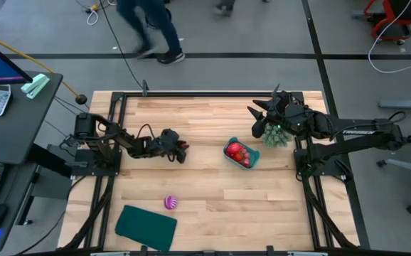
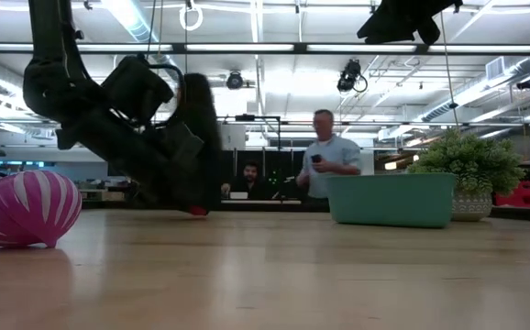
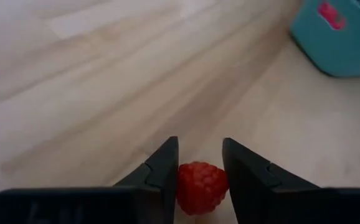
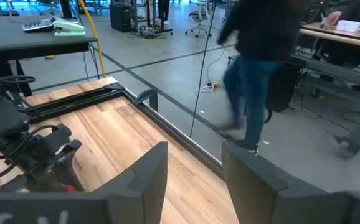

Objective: Pick and placing Produce into tupperware
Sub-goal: Put the raspberry into the green bin

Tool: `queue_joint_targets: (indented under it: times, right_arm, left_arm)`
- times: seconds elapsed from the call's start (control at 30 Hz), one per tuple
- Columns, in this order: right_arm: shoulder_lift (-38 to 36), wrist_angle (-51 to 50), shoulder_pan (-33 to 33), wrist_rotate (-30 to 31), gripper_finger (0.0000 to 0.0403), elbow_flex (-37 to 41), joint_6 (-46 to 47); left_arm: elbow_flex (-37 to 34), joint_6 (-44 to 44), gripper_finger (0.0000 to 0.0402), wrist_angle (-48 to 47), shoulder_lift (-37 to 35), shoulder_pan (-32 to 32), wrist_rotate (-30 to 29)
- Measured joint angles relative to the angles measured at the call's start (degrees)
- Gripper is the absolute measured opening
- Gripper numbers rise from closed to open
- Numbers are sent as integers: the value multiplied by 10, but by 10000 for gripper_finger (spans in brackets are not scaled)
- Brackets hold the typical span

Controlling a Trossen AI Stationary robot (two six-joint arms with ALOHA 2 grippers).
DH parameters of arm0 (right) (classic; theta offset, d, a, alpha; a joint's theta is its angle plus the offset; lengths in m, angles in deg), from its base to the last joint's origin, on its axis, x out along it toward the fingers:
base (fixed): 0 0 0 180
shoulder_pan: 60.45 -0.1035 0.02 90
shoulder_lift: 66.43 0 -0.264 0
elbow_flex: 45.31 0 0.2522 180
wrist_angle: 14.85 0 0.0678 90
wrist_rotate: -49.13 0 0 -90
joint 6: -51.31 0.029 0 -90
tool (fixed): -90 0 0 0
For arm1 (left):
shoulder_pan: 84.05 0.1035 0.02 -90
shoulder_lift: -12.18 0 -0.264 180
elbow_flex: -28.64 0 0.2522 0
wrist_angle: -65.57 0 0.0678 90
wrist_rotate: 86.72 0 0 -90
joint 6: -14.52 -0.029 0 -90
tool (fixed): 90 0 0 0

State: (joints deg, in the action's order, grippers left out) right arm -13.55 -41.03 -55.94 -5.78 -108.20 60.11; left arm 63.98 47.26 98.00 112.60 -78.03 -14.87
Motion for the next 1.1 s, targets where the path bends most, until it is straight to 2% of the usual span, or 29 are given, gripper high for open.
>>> queue_joint_targets:
  times: [0.1,0.27,0.4,0.57,0.73,0.87,1.1]
  right_arm:
    - [0,0,0,0,159,0,0]
    - [0,0,0,0,159,0,0]
    - [0,1,0,0,159,0,0]
    - [0,4,0,0,159,0,0]
    - [0,5,0,0,159,0,0]
    - [0,6,1,1,159,0,0]
    - [0,5,2,0,159,0,0]
  left_arm:
    - [0,6,111,16,0,-1,-4]
    - [6,-7,122,110,0,-3,9]
    - [53,-36,115,122,-1,-2,27]
    - [161,-99,115,47,-2,-2,80]
    - [301,-176,124,-116,18,-9,93]
    - [397,-228,116,-165,76,-18,94]
    - [504,-231,128,-187,204,-31,121]
